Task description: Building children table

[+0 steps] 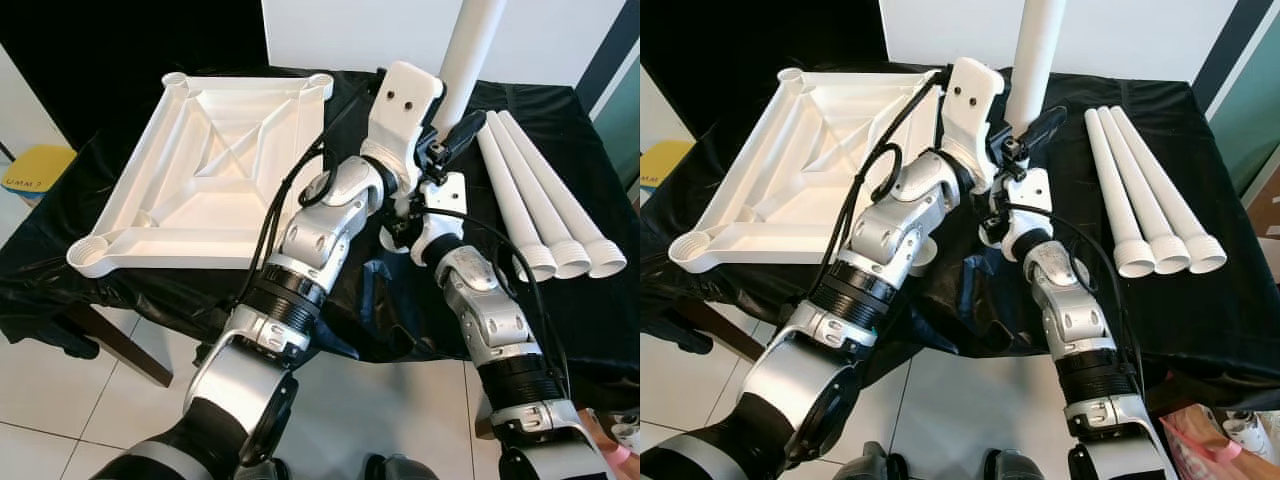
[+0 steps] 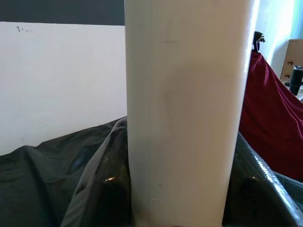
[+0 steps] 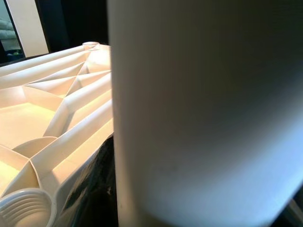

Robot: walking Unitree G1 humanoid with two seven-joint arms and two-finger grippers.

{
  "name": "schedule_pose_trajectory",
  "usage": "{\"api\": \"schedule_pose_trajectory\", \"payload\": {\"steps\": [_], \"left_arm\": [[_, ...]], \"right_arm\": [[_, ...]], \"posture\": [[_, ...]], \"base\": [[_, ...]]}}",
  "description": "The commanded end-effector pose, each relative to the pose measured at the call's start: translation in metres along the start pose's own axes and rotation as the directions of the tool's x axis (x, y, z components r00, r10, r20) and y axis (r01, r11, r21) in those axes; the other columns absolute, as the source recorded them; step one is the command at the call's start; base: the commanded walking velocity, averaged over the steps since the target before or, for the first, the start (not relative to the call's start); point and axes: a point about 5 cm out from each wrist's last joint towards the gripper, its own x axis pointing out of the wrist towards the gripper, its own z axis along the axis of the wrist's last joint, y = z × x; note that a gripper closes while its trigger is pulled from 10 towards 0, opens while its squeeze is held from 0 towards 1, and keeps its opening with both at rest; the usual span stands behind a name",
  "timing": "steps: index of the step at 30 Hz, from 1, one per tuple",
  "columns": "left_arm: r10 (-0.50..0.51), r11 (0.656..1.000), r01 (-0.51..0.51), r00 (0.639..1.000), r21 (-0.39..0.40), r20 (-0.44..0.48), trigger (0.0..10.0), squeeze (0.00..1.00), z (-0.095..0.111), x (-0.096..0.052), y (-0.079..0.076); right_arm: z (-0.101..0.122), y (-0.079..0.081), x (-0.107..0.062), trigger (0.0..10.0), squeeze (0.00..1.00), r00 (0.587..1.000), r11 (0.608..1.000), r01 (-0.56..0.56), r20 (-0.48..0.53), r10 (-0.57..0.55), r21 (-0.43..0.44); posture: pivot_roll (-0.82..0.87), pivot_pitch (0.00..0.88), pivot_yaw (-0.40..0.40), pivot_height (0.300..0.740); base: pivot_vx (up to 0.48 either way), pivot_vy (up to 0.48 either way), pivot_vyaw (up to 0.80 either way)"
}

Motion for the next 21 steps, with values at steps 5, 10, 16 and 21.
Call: {"api": "schedule_pose_trajectory", "payload": {"steps": [5, 10, 16, 21], "left_arm": [[-0.121, 0.993, 0.121, 0.993, -0.009, 0.007, 10.0, 0.00, -0.001, 0.010, -0.030], [-0.114, 0.991, 0.115, 0.993, -0.066, 0.017, 10.0, 1.00, -0.003, 0.007, -0.029], [-0.110, 0.990, 0.111, 0.994, -0.082, 0.016, 10.0, 1.00, -0.004, 0.005, -0.030], [-0.037, 0.997, 0.037, 0.999, -0.070, -0.001, 10.0, 0.00, -0.008, 0.000, -0.023]], "right_arm": [[0.007, 0.002, 0.005, 0.0, 0.00, 1.000, 0.999, 0.025, 0.013, -0.026, 0.041], [0.003, -0.010, 0.003, 10.0, 0.00, 0.989, 0.985, 0.146, -0.015, -0.145, 0.095], [0.000, -0.013, 0.000, 10.0, 0.00, 0.980, 0.972, 0.200, -0.026, -0.198, 0.127], [-0.006, -0.022, -0.006, 10.0, 0.00, 0.954, 0.940, 0.301, -0.048, -0.297, 0.161]], "posture": [[-0.09, 0.095, 0.005, 0.740], [-0.09, 0.093, 0.005, 0.740], [-0.09, 0.092, 0.005, 0.740], [-0.08, 0.090, 0.002, 0.740]], "base": [[0.000, 0.000, 0.00], [0.000, 0.000, 0.00], [0.000, 0.000, 0.00], [0.000, 0.000, 0.00]]}}
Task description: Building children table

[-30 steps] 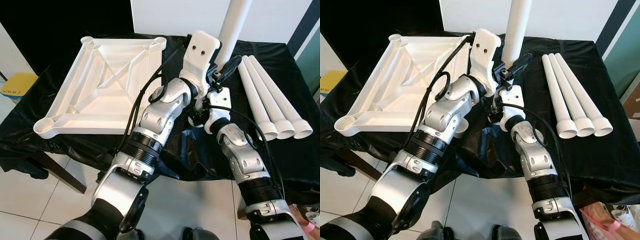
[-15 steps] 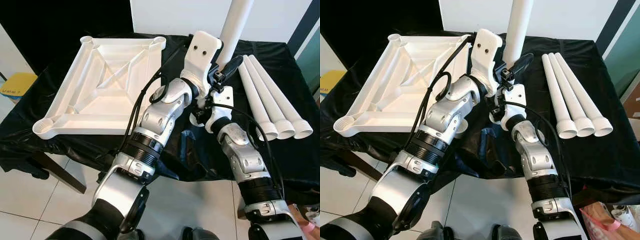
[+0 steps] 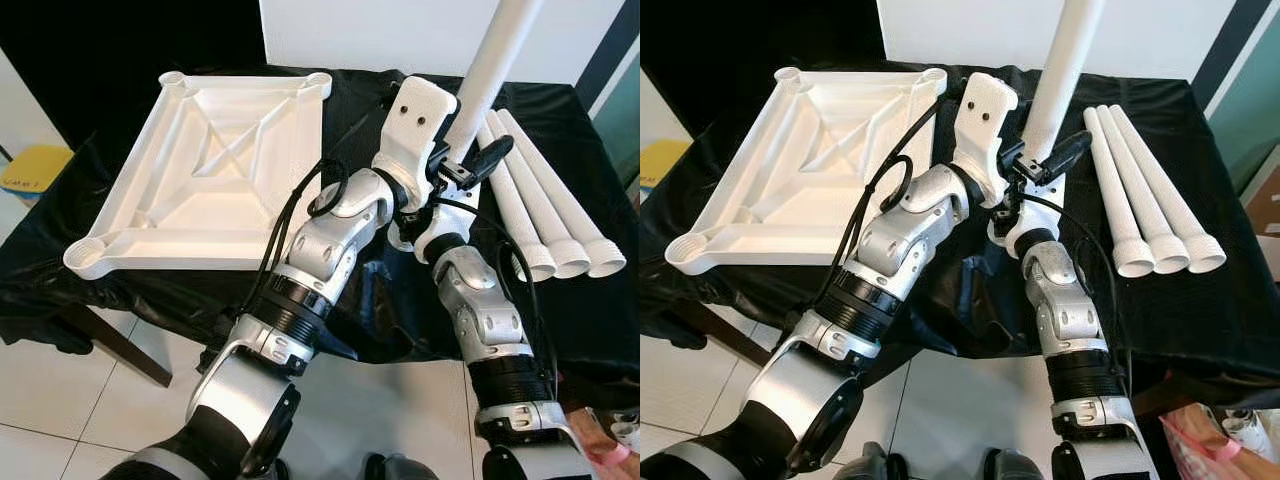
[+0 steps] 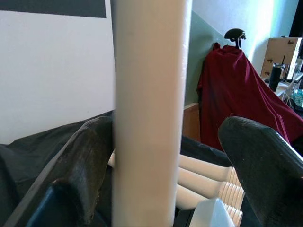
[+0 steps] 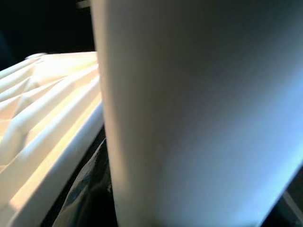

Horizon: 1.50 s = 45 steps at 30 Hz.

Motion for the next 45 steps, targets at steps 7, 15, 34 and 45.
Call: {"api": "schedule_pose_trajectory", "payload": {"steps": [7, 15, 34, 45], "left_arm": [[0.113, 0.994, -0.113, 0.993, -0.007, -0.011, 10.0, 0.00, -0.011, -0.012, 0.008], [0.166, 0.986, -0.166, 0.986, -0.013, -0.019, 10.0, 0.00, -0.015, -0.022, 0.019], [0.299, 0.948, -0.312, 0.940, -0.061, -0.165, 10.0, 0.00, -0.045, -0.059, 0.041], [0.317, 0.941, -0.332, 0.931, -0.059, -0.183, 10.0, 0.00, -0.046, -0.064, 0.043]], "right_arm": [[-0.006, -0.017, -0.007, 10.0, 0.00, 0.992, 0.992, 0.125, -0.016, -0.125, 0.021], [-0.009, -0.019, -0.011, 10.0, 0.00, 0.989, 0.990, 0.144, -0.020, -0.143, 0.010], [-0.014, -0.023, -0.020, 10.0, 0.00, 0.986, 0.985, 0.164, -0.022, -0.165, -0.044], [-0.014, -0.024, -0.020, 10.0, 0.00, 0.985, 0.984, 0.170, -0.025, -0.172, -0.050]], "posture": [[-0.08, 0.088, -0.003, 0.740], [-0.08, 0.087, -0.007, 0.740], [-0.06, 0.113, -0.017, 0.740], [-0.05, 0.125, -0.015, 0.740]], "base": [[0.000, 0.000, 0.00], [0.000, 0.000, 0.00], [0.000, 0.280, 0.00], [0.000, 0.389, 0.00]]}}
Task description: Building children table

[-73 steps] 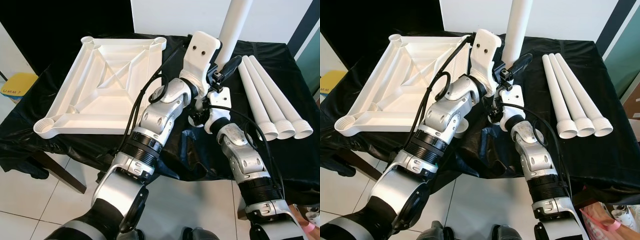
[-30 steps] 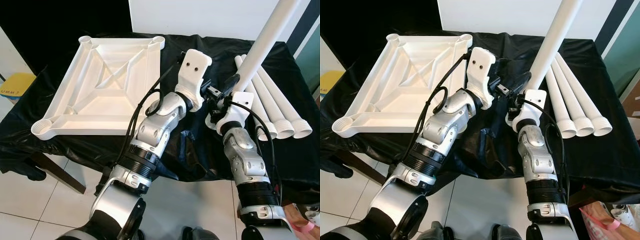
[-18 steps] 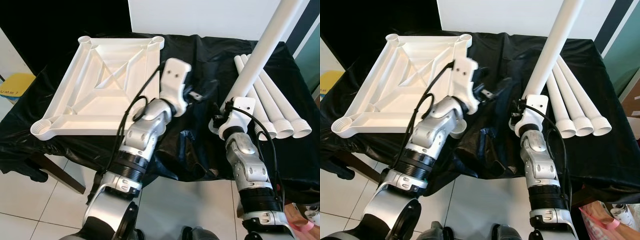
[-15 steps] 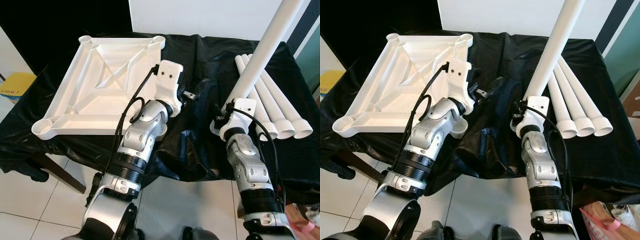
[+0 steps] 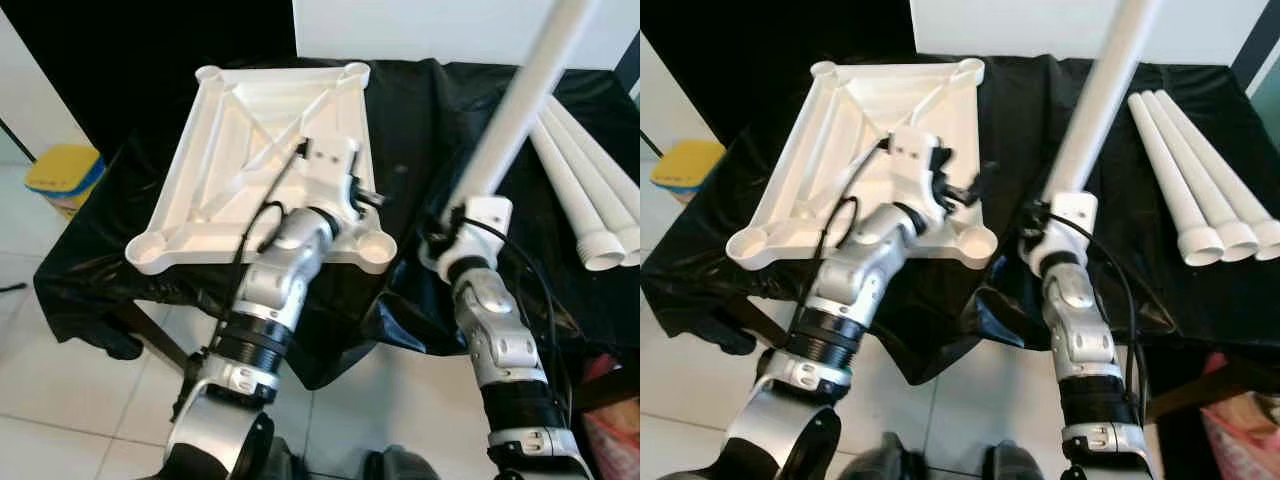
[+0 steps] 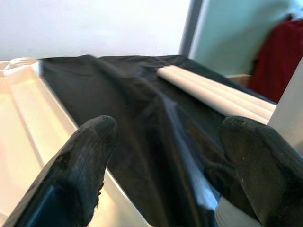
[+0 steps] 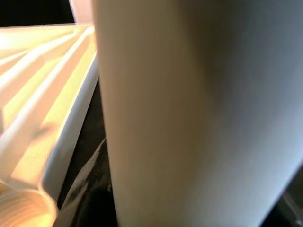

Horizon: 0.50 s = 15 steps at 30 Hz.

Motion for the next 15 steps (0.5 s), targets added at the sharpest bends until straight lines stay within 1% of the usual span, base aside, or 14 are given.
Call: {"api": "schedule_pose_trajectory", "payload": {"steps": [1, 7, 10, 15], "left_arm": [[0.026, 1.000, -0.026, 1.000, 0.010, -0.007, 10.0, 0.00, -0.0002, -0.0036, 0.0050], [0.019, 0.999, -0.019, 1.000, 0.026, -0.006, 10.0, 0.00, -0.0007, -0.0047, 0.0037], [0.013, 0.998, -0.012, 1.000, 0.062, -0.016, 10.0, 0.00, -0.0034, -0.0057, 0.0025], [0.004, 0.996, -0.002, 1.000, 0.086, -0.025, 10.0, 0.00, -0.0051, -0.0066, 0.0011]], "right_arm": [[0.0038, 0.0034, 0.0005, 10.0, 0.00, 1.000, 1.000, -0.008, 0.020, 0.008, 0.001], [0.0054, 0.0028, 0.0008, 10.0, 0.00, 1.000, 1.000, -0.007, 0.031, 0.007, 0.000], [0.0075, 0.0008, 0.0005, 10.0, 0.00, 0.999, 1.000, 0.003, 0.048, -0.003, -0.005], [0.0088, -0.0005, 0.0004, 10.0, 0.00, 0.998, 1.000, 0.010, 0.059, -0.009, -0.007]], "posture": [[-0.06, 0.126, -0.014, 0.740], [-0.06, 0.130, -0.011, 0.740], [-0.06, 0.131, -0.011, 0.740], [-0.06, 0.133, -0.011, 0.740]], "base": [[0.000, 0.000, 0.00], [0.000, 0.000, 0.00], [0.000, 0.000, 0.00], [0.000, 0.000, 0.00]]}}
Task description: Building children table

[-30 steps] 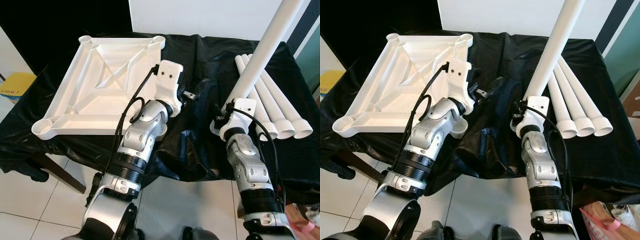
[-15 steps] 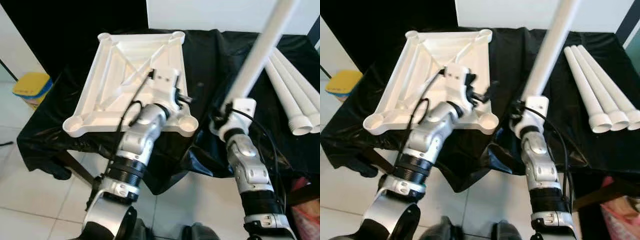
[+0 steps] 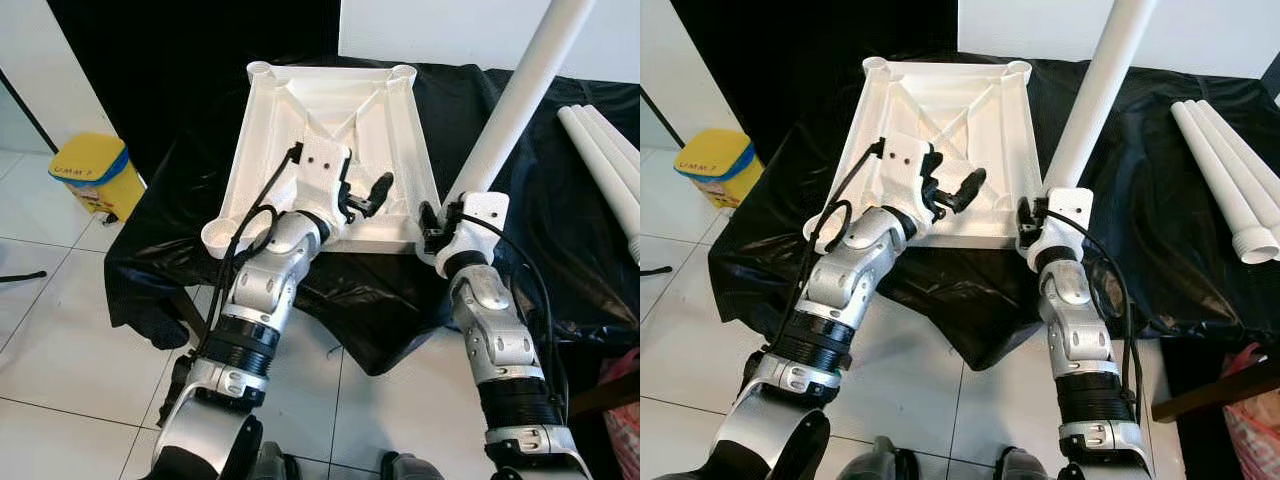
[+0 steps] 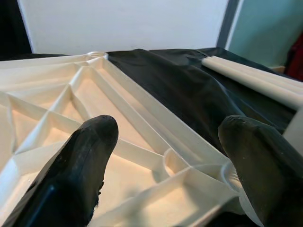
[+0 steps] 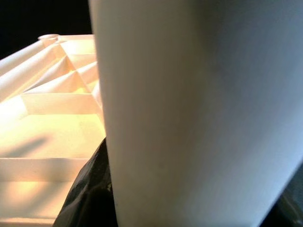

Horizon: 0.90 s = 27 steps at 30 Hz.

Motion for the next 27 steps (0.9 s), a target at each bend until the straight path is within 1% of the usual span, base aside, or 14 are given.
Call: {"api": "schedule_pose_trajectory", "payload": {"steps": [1, 8, 11, 14, 18, 24, 27], "left_arm": [[-0.028, 0.999, 0.027, 1.000, 0.032, 0.006, 10.0, 0.00, 0.000, -0.001, -0.006], [-0.040, 0.998, 0.040, 0.999, 0.041, 0.001, 10.0, 0.00, -0.001, -0.002, -0.007], [-0.050, 0.998, 0.050, 0.999, 0.029, -0.008, 10.0, 0.00, -0.003, -0.004, -0.007], [-0.054, 0.998, 0.054, 0.998, 0.027, -0.009, 10.0, 0.00, -0.003, -0.005, -0.007], [-0.074, 0.997, 0.074, 0.997, 0.006, -0.012, 10.0, 0.00, -0.006, -0.008, -0.010], [-0.086, 0.996, 0.086, 0.996, -0.002, -0.010, 10.0, 0.00, -0.007, -0.010, -0.012], [-0.089, 0.996, 0.089, 0.996, -0.005, -0.009, 10.0, 0.00, -0.007, -0.011, -0.012]], "right_arm": [[0.003, -0.005, -0.001, 10.0, 0.00, 1.000, 1.000, 0.019, 0.023, -0.019, -0.008], [0.008, -0.005, 0.000, 10.0, 0.00, 0.998, 1.000, 0.018, 0.057, -0.017, -0.010], [0.015, -0.004, 0.000, 10.0, 0.00, 0.993, 1.000, 0.008, 0.114, -0.006, -0.014], [0.018, -0.004, -0.001, 10.0, 0.00, 0.991, 1.000, 0.004, 0.136, -0.002, -0.014], [0.029, -0.004, -0.005, 10.0, 0.00, 0.975, 1.000, -0.009, 0.224, 0.009, -0.004], [0.031, -0.006, -0.006, 10.0, 0.00, 0.971, 1.000, -0.009, 0.240, 0.008, 0.001], [0.032, -0.005, -0.007, 10.0, 0.00, 0.968, 1.000, -0.016, 0.249, 0.014, 0.003]], "posture": [[-0.06, 0.133, -0.011, 0.740], [-0.06, 0.133, -0.013, 0.740], [-0.06, 0.132, -0.014, 0.740], [-0.06, 0.132, -0.014, 0.740], [-0.06, 0.133, -0.019, 0.740], [-0.06, 0.130, -0.020, 0.740], [-0.05, 0.122, -0.021, 0.740]], "base": [[0.000, 0.000, 0.00], [0.000, 0.000, 0.00], [0.000, 0.000, 0.00], [0.000, 0.000, 0.00], [0.000, 0.000, 0.00], [0.000, 0.000, 0.00], [0.261, 0.000, 0.00]]}}
